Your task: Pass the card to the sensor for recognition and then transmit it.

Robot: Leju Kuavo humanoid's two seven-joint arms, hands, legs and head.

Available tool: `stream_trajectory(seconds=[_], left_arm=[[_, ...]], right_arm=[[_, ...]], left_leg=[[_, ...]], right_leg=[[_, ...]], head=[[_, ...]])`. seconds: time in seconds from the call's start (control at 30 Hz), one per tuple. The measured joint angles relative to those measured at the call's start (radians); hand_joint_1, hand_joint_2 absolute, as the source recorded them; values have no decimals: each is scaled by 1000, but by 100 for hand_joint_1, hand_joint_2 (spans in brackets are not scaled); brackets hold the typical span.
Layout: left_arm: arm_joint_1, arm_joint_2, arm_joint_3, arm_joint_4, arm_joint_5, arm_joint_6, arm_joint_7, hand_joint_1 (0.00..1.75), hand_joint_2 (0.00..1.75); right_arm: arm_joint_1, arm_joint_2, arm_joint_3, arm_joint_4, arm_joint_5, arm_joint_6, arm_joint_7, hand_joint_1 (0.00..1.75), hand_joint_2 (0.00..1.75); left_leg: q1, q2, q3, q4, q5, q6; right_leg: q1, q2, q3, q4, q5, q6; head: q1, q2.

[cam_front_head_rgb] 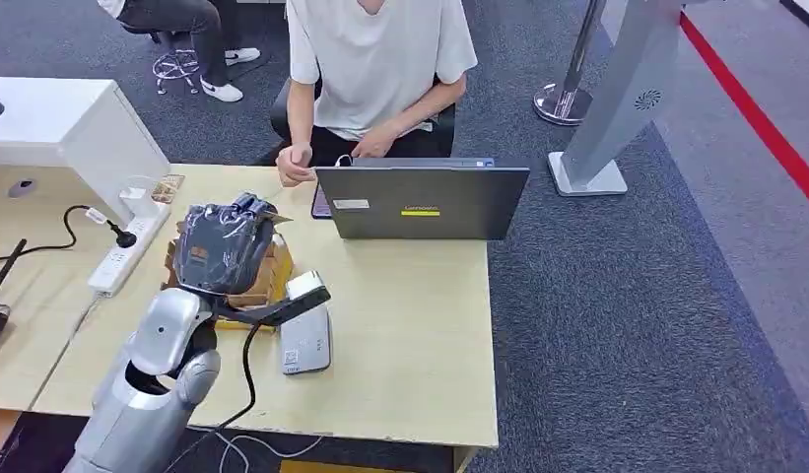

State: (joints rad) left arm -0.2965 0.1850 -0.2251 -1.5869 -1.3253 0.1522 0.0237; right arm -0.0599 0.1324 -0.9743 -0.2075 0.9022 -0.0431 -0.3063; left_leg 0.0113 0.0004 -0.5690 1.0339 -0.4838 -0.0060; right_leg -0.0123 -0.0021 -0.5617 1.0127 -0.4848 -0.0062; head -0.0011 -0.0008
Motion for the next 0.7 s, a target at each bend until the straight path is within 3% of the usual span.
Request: stream_trajectory(seconds=[0.1,0.2,0.37,0.53,0.57,0.7], left_arm=[[-86,26,3,18,-107,0,53,175,175],[-193,47,22,110,-169,-2,90,175,175],[-299,55,34,263,-182,-2,127,175,175],[-328,59,48,343,-180,2,138,175,175],[-328,59,49,351,-179,2,138,0,175],[-328,60,50,369,-175,-2,137,0,175]], right_arm=[[-5,0,2,0,19,3,11,0,0],[-10,2,5,0,30,5,20,0,0],[-17,3,8,0,38,10,25,0,0],[-20,6,8,0,38,10,24,0,0],[-20,7,8,0,38,10,24,0,0],[-20,7,8,0,38,8,24,0,0]], left_leg=[[0,0,-2,0,2,-1],[0,0,-2,0,3,-1],[0,0,-2,0,4,-2],[0,0,-3,0,4,-2],[0,0,-3,0,4,-2],[0,0,-3,0,4,-2]], right_leg=[[0,0,-2,0,1,0],[0,0,-2,1,2,0],[0,0,-2,1,3,0],[0,1,-3,1,3,0],[0,0,-3,1,3,0],[0,1,-3,1,3,0]], head=[[0,0],[0,0],[0,0],[0,0],[0,0],[0,0]])
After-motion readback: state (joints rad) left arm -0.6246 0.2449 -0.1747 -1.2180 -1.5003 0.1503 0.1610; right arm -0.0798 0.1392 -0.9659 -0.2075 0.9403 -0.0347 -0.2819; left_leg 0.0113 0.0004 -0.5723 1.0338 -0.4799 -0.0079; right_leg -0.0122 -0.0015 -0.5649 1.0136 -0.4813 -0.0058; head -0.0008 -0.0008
